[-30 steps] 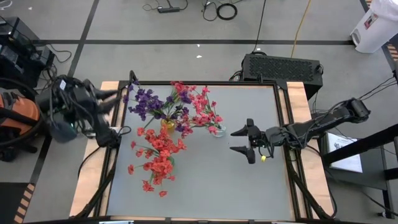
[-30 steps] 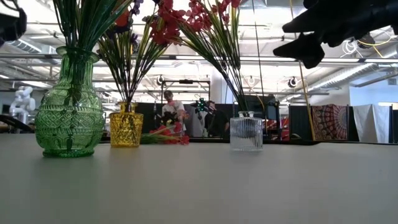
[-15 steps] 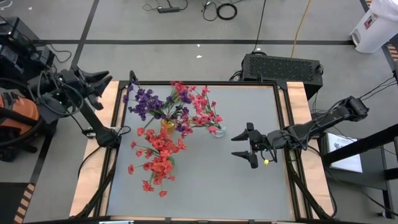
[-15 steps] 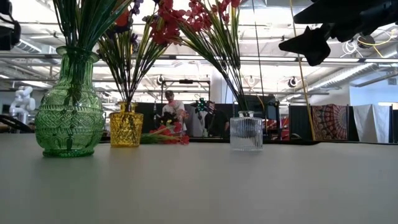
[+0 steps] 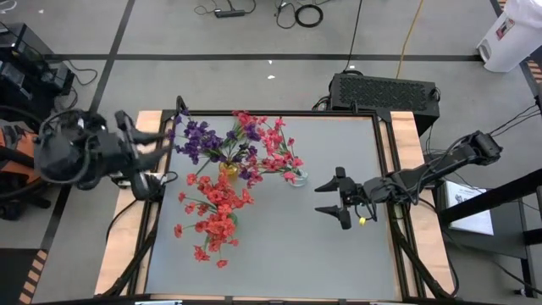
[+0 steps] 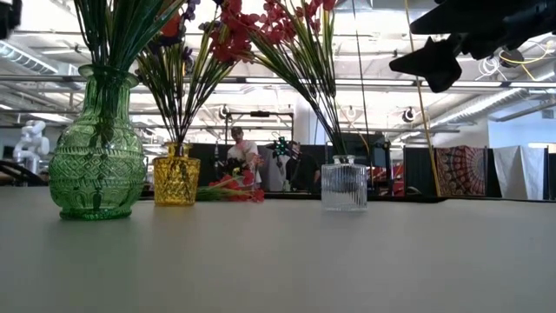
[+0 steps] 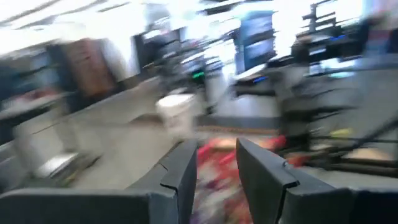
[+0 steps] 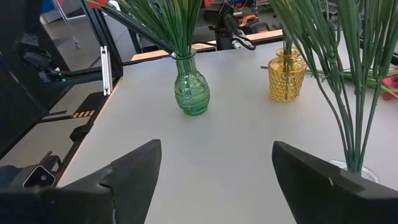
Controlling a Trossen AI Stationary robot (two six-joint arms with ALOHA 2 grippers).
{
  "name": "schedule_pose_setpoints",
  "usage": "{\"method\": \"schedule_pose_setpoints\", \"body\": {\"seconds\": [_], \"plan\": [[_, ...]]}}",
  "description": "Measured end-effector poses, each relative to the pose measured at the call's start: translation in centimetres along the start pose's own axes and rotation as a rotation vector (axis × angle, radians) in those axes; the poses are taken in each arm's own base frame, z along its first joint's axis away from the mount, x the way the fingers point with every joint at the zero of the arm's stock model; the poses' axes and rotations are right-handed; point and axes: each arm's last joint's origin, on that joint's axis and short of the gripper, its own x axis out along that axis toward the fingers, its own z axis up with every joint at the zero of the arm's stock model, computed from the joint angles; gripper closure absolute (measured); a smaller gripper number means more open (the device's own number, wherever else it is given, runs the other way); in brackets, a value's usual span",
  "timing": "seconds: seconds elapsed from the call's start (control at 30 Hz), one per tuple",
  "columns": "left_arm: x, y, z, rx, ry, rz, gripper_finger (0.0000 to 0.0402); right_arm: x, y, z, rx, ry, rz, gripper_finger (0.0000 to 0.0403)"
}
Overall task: Sort flowers into vase by color
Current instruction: Put the pink flowers into the green vase
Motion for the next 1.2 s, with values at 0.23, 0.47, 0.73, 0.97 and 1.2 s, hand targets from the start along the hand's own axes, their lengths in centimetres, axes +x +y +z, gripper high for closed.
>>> {"method": "schedule_pose_setpoints", "body": {"seconds": [0.23, 0.47, 0.73, 0.97, 1.2], "plan": [[2.8, -1.3, 3.5, 0.034, -0.225, -0.07, 0.0281, 0.5, 0.0, -0.5, -0.011, 0.03, -0.01, 0.0104], [5.9, 1.2, 3.1, 0.08, -0.197, 0.155, 0.0281, 1.8, 0.0, -1.9, -0.019, 0.107, -0.035, 0.0104], [7.9, 5.9, 1.4, 0.101, -0.091, 0.349, 0.0281, 3.1, -0.1, -3.5, -0.012, 0.197, -0.065, 0.0104], [8.9, 10.0, -1.0, 0.031, 0.05, 0.4, 0.0281, 3.5, 0.2, -4.2, 0.046, 0.272, 0.031, 0.0104], [13.5, 14.0, -3.7, -0.076, 0.183, 0.311, 0.0281, 3.3, 0.9, -4.6, 0.048, 0.287, 0.058, 0.0104]]}}
